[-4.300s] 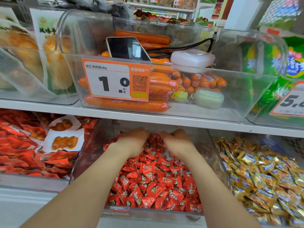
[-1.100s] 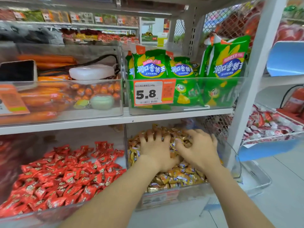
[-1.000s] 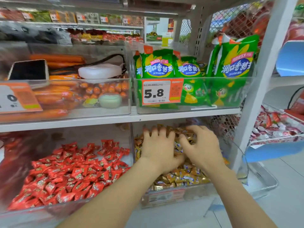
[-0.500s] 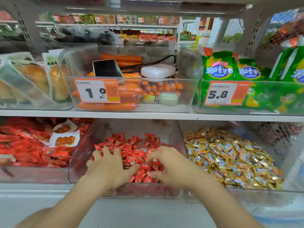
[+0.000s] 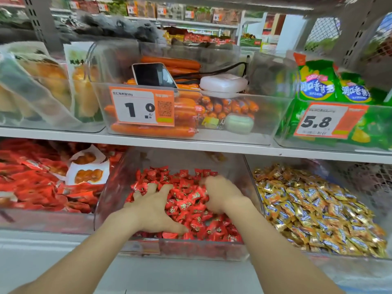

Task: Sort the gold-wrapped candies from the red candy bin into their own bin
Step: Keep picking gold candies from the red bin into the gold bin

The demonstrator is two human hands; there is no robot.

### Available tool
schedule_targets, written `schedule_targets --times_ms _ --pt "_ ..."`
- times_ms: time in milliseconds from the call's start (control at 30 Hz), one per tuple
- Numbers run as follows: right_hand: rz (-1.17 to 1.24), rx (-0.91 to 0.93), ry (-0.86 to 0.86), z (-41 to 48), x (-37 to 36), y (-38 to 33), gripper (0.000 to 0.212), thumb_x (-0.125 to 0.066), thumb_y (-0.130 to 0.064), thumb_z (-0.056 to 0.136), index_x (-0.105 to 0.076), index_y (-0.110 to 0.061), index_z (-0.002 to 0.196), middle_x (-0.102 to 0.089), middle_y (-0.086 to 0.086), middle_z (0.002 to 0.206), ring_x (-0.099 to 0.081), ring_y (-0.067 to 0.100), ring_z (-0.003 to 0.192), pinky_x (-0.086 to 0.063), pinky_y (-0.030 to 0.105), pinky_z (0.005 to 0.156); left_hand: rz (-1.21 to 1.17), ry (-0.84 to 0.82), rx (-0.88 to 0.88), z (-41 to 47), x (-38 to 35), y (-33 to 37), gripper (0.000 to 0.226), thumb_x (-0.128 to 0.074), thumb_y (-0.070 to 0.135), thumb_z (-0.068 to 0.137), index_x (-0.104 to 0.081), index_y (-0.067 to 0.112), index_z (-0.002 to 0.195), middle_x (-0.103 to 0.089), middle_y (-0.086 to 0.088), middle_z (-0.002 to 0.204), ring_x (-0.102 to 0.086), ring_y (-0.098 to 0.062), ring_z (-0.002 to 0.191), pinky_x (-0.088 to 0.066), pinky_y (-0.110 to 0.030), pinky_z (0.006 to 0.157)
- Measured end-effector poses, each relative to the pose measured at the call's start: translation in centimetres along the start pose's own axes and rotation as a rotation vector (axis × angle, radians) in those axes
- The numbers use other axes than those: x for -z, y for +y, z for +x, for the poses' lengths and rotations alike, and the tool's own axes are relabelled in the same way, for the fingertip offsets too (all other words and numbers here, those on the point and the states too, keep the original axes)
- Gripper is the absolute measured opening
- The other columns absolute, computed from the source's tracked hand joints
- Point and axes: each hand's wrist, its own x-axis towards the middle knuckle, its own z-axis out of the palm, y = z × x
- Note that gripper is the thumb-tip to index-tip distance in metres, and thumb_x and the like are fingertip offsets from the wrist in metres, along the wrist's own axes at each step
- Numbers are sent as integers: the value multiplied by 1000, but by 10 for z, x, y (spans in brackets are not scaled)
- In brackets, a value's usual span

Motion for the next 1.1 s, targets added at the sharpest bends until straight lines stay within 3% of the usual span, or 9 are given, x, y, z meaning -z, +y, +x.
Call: schedule_targets --times_ms 300,400,500,600,800,900,967,1033,1100 --pt "226 34 24 -35 57 15 96 -93 -47 73 -46 -30 155 -50 -4 157 -51 18 141 -38 23 110 300 294 -79 6 11 0 113 -76 81 62 -29 39 155 -28 -2 158 -25 -39 145 -26 -60 114" --pt "205 44 73 -43 60 10 68 -90 -39 78 -63 -33 140 -65 -2 138 -67 19 118 -51 27 103 286 489 -402 7 7 20 66 -76 69 74 -57 39 129 -47 11 137 -38 -19 135 -33 -48 111" --pt "164 49 162 -48 56 11 31 -79 -21 85 -73 -36 111 -71 -2 110 -69 20 100 -57 36 98 -27 310 -692 12 -5 41 28 -77 50 88 -72 36 112 -64 21 116 -56 0 112 -45 -33 104" --pt "91 -3 15 -63 50 7 32 -73 -14 86 -65 -34 110 -60 2 112 -64 25 100 -57 41 92 128 90 -621 16 -15 51 40 -71 59 89 -70 35 121 -63 18 115 -53 -7 112 -39 -36 99" --pt "16 -104 -277 -84 43 -12 27 -66 -22 95 -46 -13 110 -45 14 127 -46 38 123 -47 42 86 508 123 -249 12 0 42 75 -65 79 72 -65 30 129 -51 -1 130 -39 -30 127 -34 -49 108" --pt "30 -146 -381 -79 50 -20 38 -72 -36 92 -59 -10 116 -61 11 118 -63 29 104 -50 34 72 494 75 -158 12 0 37 89 -71 78 67 -56 27 138 -45 -6 140 -36 -36 132 -37 -50 107" --pt "-5 -180 -488 -71 50 -25 64 -77 -43 91 -54 -7 138 -61 12 131 -63 29 107 -56 37 80 455 43 -140 12 3 36 93 -75 79 65 -55 25 138 -45 -7 139 -37 -35 132 -40 -50 105" --pt "-18 -232 -576 -61 43 -27 110 -81 -46 88 -14 -3 164 -43 16 159 -53 39 135 -53 47 103 419 19 -156 15 4 35 89 -78 77 64 -58 23 132 -48 -6 133 -41 -34 129 -44 -48 103" --pt "56 -274 -562 -53 34 -30 136 -86 -41 85 20 -3 162 -31 20 167 -43 44 145 -49 51 110 359 4 -191 19 4 32 84 -82 74 61 -60 23 124 -51 -3 123 -45 -30 121 -50 -45 100"
